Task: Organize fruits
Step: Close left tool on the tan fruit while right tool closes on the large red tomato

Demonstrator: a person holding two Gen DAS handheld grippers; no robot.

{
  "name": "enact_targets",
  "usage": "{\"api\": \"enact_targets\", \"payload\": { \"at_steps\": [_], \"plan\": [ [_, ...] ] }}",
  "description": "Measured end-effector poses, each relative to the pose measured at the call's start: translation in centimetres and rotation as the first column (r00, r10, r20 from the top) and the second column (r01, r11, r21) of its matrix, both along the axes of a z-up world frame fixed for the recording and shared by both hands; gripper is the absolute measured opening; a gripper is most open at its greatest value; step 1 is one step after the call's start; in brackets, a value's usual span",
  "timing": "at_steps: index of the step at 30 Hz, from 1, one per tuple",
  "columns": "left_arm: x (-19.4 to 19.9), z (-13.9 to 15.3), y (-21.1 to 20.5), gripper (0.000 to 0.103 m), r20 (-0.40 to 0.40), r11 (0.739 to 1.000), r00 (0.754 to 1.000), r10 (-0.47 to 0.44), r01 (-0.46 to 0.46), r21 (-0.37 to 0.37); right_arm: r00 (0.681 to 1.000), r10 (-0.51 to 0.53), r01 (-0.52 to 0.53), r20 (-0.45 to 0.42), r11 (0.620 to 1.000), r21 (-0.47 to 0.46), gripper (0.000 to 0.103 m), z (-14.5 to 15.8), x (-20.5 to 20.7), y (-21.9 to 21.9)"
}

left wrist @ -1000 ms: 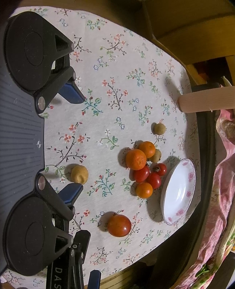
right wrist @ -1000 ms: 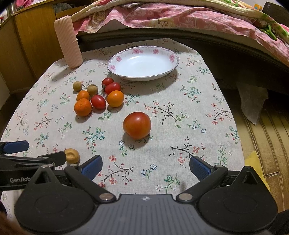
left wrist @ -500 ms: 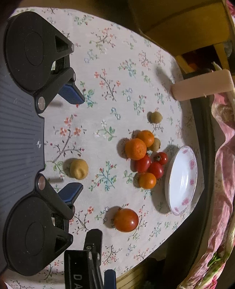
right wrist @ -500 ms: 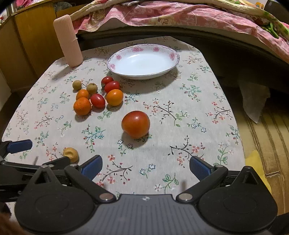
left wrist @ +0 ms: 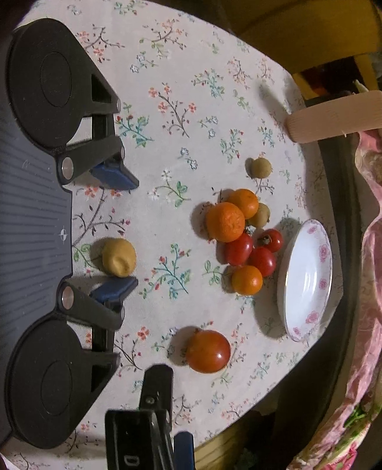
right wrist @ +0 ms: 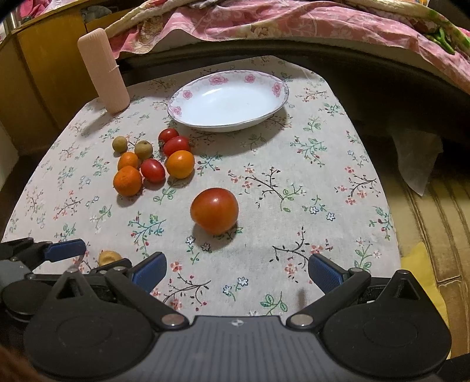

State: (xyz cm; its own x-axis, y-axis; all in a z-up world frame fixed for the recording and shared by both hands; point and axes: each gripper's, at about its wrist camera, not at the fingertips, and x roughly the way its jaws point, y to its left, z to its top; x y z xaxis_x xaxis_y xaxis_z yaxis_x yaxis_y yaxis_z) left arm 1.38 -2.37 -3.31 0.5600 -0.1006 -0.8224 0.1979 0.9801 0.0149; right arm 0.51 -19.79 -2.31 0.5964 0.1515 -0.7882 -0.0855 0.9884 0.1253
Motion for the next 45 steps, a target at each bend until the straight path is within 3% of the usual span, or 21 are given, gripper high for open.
{"api": "enact_targets", "payload": {
  "at_steps": [9, 15, 19, 26, 29, 36, 39, 41, 45],
  "plan": [
    [-0.6, 0.1, -0.4, 0.057, 0.015, 0.999, 0.999, -0.031, 0.031, 0.007, 1.000, 0.017, -0.018, 0.006, 0.999, 0.046, 0.096, 0.8, 0.6, -0.4],
    [-1.1, 0.3, -1.1, 0.055, 0.014, 0.996, 0.998, -0.059, 0.058, 0.067, 0.996, 0.074, -0.077, 0.059, 0.996, 0.052, 0.086, 3.2, 0.7, -0.1],
    [-0.5, 0.1, -0.7, 0.056, 0.013, 0.998, 0.998, -0.057, 0.057, 0.029, 0.992, 0.071, -0.075, 0.100, 0.997, 0.036, 0.086, 4.3, 0.9, -0.4],
    [-0.4, 0.0, -0.4, 0.054, 0.010, 0.998, 0.998, -0.059, 0.059, -0.002, 0.995, 0.104, -0.104, 0.004, 0.994, 0.022, 0.086, 1.8, 3.0, -0.4],
    [-0.3, 0.1, -0.6, 0.041, 0.012, 0.997, 0.997, -0.077, 0.077, -0.014, 0.992, 0.126, -0.126, 0.002, 0.992, -0.008, 0.086, 1.1, 3.7, -0.1],
    [-0.1, 0.0, -0.7, 0.039, 0.014, 0.996, 0.996, -0.086, 0.086, -0.033, 0.983, 0.181, -0.181, -0.011, 0.982, -0.056, 0.085, -0.6, 6.1, 0.9],
    [-0.3, 0.0, -0.7, 0.041, 0.027, 0.995, 0.995, -0.093, 0.094, -0.027, 0.981, 0.184, -0.187, -0.052, 0.981, -0.050, 0.078, -1.8, 6.8, 0.9],
    [-0.4, 0.0, -0.8, 0.041, 0.032, 0.995, 0.995, -0.095, 0.095, -0.021, 0.978, 0.205, -0.207, -0.030, 0.976, -0.074, 0.072, -1.7, 6.5, 1.2],
    [-0.5, 0.0, -0.7, 0.039, 0.031, 0.996, 0.996, -0.089, 0.090, -0.021, 0.969, 0.248, -0.249, -0.020, 0.967, -0.050, 0.046, -1.4, 6.0, 1.6]
  ]
}}
